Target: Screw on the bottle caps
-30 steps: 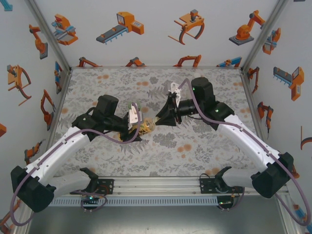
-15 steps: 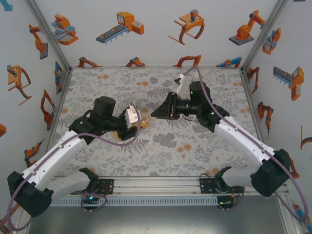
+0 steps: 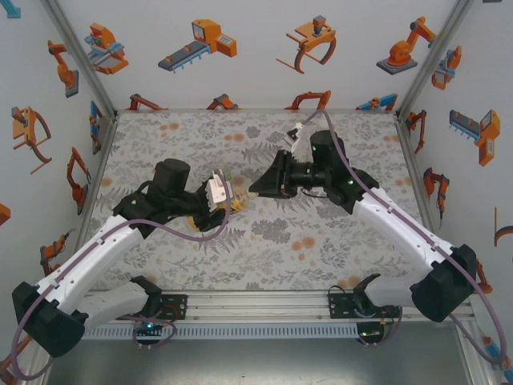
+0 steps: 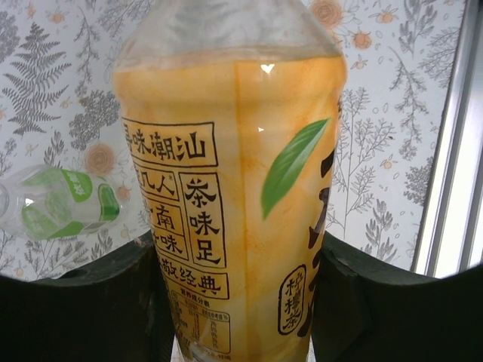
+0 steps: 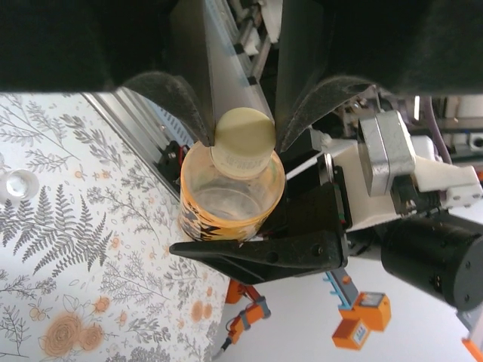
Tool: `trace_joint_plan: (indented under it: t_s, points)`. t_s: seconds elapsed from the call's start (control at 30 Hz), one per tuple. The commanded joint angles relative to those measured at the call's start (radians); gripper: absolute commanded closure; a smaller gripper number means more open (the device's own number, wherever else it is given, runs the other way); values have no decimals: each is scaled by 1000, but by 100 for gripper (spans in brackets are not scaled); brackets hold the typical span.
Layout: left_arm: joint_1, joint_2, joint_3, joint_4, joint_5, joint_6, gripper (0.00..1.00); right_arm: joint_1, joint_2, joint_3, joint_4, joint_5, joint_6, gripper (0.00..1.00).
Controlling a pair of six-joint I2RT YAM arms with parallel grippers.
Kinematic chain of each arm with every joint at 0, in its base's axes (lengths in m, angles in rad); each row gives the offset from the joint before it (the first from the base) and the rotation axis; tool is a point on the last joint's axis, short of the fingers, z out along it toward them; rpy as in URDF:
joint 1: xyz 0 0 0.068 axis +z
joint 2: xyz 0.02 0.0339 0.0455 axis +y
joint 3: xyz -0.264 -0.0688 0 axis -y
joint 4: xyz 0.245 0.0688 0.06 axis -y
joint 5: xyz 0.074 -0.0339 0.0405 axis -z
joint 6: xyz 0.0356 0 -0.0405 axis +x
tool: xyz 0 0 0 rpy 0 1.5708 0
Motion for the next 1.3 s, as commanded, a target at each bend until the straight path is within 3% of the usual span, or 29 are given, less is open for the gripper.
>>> trace_joint_plan:
  t_s: [0.0, 0.17, 0.3, 0.6, 0.73, 1.27]
  points:
    - [7, -27, 4, 31, 109, 19, 100, -26, -8, 54, -73, -49, -196, 57]
    - [7, -16, 12, 14, 135, 28, 100, -37, -71, 64, -88, -3, -460, 39]
    - [8, -2, 21, -1, 164, 33, 100, -38, -111, 72, -85, -20, -702, 38]
    - [6, 26, 41, -40, 210, 45, 100, -35, -133, 99, -203, -282, -1294, 42]
    - [5, 34, 44, -43, 223, 47, 100, -27, -130, 94, -169, -308, -1366, 43]
    - [5, 36, 50, -49, 225, 46, 100, 41, -54, 101, -96, -313, -1367, 46]
